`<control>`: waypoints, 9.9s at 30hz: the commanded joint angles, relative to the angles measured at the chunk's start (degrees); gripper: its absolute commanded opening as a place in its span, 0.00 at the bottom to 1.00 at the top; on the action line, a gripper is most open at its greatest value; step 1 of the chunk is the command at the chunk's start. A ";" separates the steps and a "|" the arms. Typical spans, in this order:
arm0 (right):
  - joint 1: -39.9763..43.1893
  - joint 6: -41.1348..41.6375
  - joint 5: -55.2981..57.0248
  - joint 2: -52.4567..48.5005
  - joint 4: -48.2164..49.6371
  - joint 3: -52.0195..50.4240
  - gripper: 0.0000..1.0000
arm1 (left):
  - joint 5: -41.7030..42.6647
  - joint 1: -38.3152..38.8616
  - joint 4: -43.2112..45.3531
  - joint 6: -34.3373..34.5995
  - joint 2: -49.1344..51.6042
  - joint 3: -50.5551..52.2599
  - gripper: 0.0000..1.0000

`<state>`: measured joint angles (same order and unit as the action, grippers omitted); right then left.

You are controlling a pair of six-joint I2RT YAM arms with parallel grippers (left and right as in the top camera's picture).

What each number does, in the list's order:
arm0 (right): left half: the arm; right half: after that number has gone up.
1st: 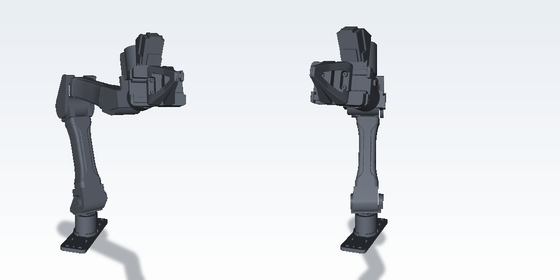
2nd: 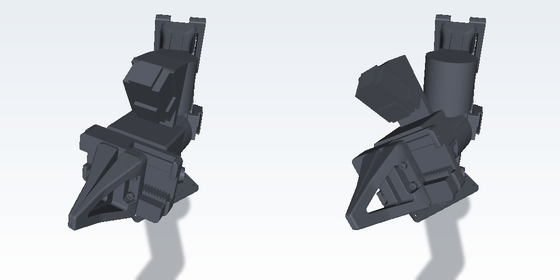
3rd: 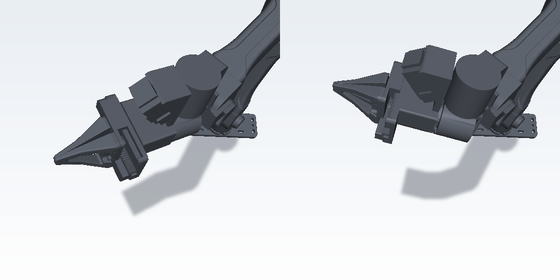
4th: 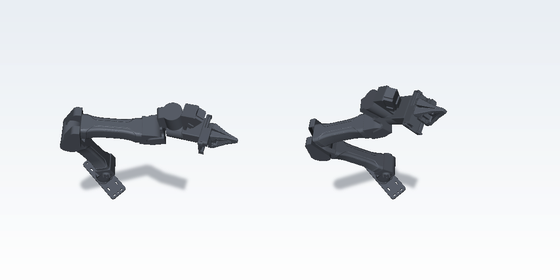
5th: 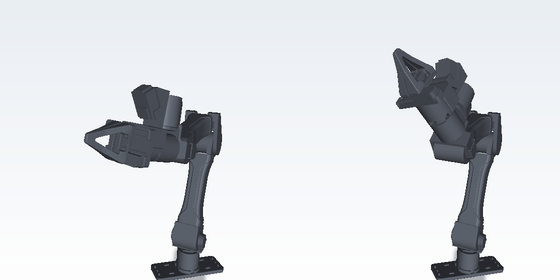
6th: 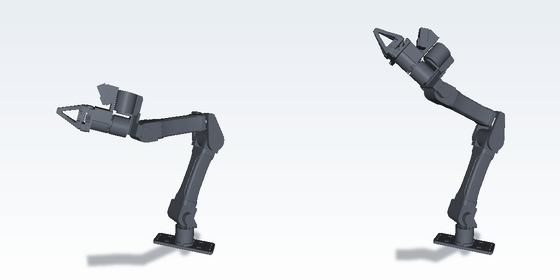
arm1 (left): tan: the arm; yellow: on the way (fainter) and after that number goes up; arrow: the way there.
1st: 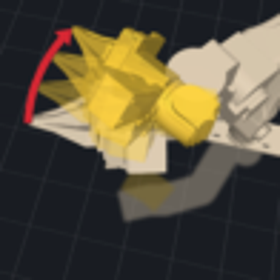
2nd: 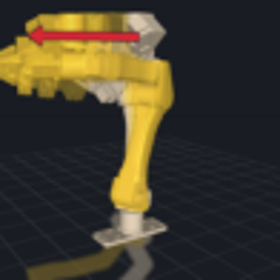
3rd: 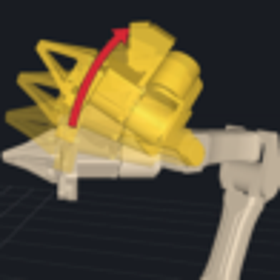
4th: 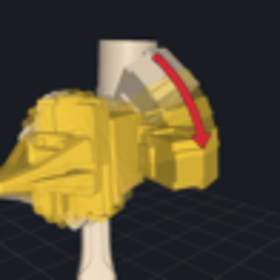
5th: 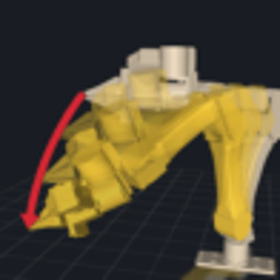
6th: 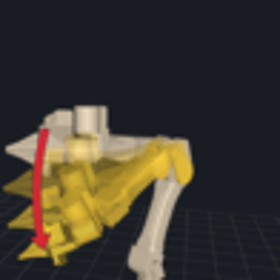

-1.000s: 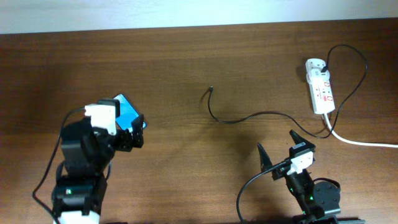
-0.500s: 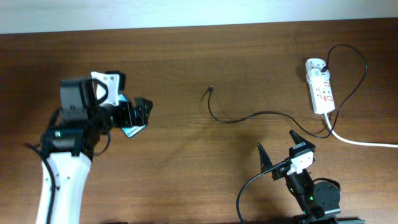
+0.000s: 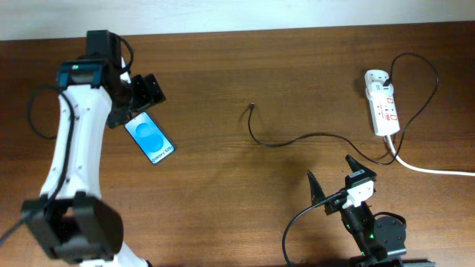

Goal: Plug charger to phone and switch on socket

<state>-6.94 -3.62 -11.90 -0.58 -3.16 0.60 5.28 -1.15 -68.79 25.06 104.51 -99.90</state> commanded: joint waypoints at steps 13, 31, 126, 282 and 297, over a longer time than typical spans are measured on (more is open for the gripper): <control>0.22 0.26 -0.11 0.37 -0.33 -0.28 0.98 | -1.38 -4.33 1.09 -2.86 24.17 -0.48 0.99; 0.22 0.26 -0.11 0.39 -0.33 -0.28 0.98 | 2.03 -3.41 3.63 1.73 26.75 2.69 0.86; 0.22 0.26 -0.11 0.37 -0.33 -0.28 0.98 | 70.62 0.42 -27.93 28.06 26.69 -38.88 0.17; -27.19 96.83 24.59 -89.92 29.75 64.26 0.04 | 66.66 12.57 19.28 16.72 26.69 -38.71 0.44; -27.17 97.53 22.38 -90.66 28.39 64.24 0.37 | 63.87 13.00 19.28 16.74 26.69 -38.71 0.00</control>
<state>-33.76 96.20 12.60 -90.94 25.28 63.64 69.82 11.14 -49.98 45.36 130.96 -138.23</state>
